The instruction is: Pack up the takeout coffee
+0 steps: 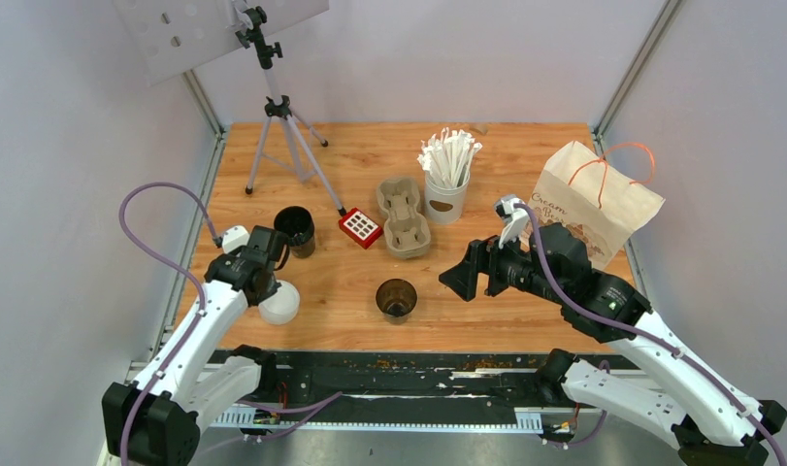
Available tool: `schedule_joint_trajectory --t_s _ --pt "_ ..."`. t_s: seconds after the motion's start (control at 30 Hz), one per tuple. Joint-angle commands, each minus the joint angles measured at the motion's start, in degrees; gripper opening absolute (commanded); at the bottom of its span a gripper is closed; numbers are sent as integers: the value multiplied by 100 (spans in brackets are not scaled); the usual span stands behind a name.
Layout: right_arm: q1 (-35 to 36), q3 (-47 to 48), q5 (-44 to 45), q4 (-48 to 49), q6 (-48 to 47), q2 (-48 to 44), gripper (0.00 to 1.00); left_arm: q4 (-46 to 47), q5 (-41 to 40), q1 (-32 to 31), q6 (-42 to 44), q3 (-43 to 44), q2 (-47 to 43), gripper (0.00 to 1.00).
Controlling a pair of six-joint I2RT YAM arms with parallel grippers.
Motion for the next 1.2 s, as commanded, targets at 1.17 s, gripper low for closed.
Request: schedule_joint_trajectory --t_s 1.17 --pt "-14 -178 295 218 -23 -403 83 196 156 29 -39 -101 372 22"
